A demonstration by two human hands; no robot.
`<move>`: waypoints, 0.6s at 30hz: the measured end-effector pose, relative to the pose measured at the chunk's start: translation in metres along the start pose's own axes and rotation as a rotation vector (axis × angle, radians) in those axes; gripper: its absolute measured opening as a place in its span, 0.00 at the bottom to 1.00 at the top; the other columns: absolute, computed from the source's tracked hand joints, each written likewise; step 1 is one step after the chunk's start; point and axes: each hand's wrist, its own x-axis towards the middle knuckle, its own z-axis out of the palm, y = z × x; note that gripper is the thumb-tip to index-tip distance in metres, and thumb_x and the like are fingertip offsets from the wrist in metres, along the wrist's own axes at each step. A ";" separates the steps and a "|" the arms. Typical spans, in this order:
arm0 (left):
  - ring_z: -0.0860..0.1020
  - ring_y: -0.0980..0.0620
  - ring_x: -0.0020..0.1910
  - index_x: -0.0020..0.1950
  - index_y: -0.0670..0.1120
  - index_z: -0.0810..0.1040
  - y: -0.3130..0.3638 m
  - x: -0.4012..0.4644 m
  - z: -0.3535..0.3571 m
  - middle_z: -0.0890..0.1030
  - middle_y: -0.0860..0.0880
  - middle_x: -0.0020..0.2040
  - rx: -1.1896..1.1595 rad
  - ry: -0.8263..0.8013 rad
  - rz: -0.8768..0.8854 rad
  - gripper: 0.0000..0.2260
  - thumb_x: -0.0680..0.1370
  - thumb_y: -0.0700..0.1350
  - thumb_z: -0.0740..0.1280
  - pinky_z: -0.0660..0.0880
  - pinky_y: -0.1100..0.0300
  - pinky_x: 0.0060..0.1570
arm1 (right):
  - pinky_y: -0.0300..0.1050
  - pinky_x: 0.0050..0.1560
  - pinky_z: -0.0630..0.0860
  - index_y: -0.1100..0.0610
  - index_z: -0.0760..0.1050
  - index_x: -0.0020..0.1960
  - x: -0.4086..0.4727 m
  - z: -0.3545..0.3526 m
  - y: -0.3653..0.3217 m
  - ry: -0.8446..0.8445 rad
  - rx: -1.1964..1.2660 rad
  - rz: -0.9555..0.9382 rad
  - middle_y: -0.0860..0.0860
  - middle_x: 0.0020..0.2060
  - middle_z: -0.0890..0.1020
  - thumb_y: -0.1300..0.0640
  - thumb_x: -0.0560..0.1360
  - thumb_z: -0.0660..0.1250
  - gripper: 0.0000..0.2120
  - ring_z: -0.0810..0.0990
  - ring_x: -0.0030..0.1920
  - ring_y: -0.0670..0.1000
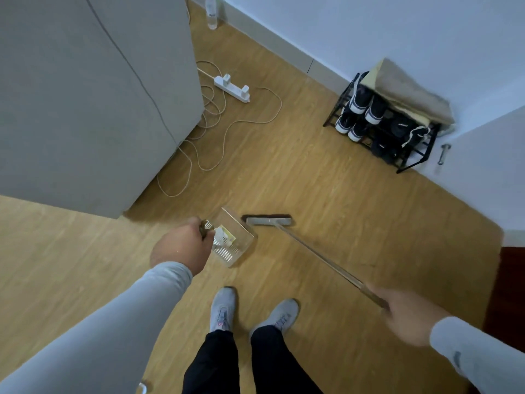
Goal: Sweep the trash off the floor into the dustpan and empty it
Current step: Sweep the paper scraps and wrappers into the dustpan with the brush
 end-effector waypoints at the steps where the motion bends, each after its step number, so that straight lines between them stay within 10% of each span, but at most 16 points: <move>1: 0.78 0.44 0.39 0.49 0.51 0.72 -0.001 -0.002 -0.001 0.78 0.50 0.38 0.001 -0.005 0.006 0.12 0.80 0.59 0.61 0.75 0.56 0.37 | 0.43 0.60 0.77 0.44 0.58 0.82 -0.010 -0.004 0.002 0.001 0.114 -0.001 0.48 0.70 0.76 0.55 0.83 0.59 0.28 0.80 0.62 0.50; 5: 0.78 0.47 0.38 0.49 0.51 0.72 -0.022 -0.009 -0.012 0.78 0.51 0.37 0.031 -0.035 0.072 0.12 0.80 0.59 0.61 0.76 0.55 0.37 | 0.34 0.27 0.71 0.46 0.62 0.80 -0.033 -0.009 -0.002 -0.003 0.414 0.034 0.47 0.43 0.80 0.55 0.84 0.60 0.25 0.77 0.32 0.45; 10: 0.77 0.47 0.37 0.50 0.50 0.73 -0.035 -0.012 -0.012 0.78 0.51 0.38 0.165 -0.049 0.167 0.13 0.80 0.60 0.61 0.76 0.56 0.36 | 0.37 0.21 0.67 0.55 0.76 0.64 0.003 0.001 -0.038 0.116 0.454 0.100 0.52 0.32 0.74 0.64 0.78 0.57 0.17 0.72 0.27 0.51; 18: 0.77 0.49 0.35 0.47 0.51 0.73 -0.033 -0.008 -0.007 0.78 0.53 0.36 0.161 -0.018 0.159 0.13 0.80 0.60 0.60 0.75 0.57 0.34 | 0.48 0.66 0.74 0.59 0.56 0.81 0.013 0.076 -0.124 -0.100 0.330 0.028 0.57 0.72 0.72 0.62 0.80 0.59 0.30 0.75 0.68 0.58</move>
